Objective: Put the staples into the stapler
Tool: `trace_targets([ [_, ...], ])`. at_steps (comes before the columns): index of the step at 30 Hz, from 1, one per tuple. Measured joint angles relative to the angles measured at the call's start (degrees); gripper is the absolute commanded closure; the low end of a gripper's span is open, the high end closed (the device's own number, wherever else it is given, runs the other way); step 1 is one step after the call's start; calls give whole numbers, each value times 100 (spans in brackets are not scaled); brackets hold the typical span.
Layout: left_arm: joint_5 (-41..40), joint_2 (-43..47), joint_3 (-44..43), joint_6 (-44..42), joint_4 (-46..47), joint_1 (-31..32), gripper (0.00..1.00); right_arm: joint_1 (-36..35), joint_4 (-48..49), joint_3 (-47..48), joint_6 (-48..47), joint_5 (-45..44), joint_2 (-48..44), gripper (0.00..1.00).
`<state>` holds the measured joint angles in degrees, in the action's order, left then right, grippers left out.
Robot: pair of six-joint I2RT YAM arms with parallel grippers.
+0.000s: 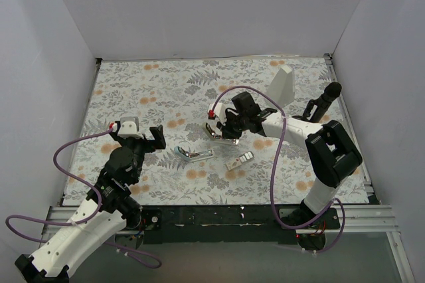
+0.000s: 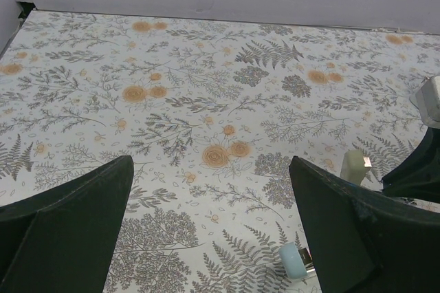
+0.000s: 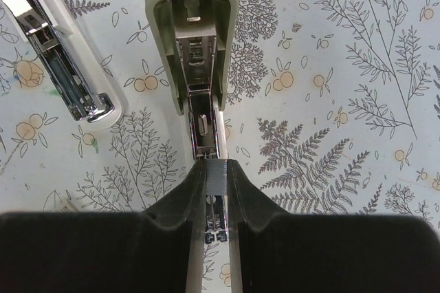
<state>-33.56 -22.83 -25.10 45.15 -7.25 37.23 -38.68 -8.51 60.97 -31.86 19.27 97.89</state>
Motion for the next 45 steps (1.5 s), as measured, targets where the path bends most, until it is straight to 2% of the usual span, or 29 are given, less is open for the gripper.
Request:
trace_targets([
  [45,157,-24,2,-20,0,-37,2,37,-227,13,-140,50,122,93],
])
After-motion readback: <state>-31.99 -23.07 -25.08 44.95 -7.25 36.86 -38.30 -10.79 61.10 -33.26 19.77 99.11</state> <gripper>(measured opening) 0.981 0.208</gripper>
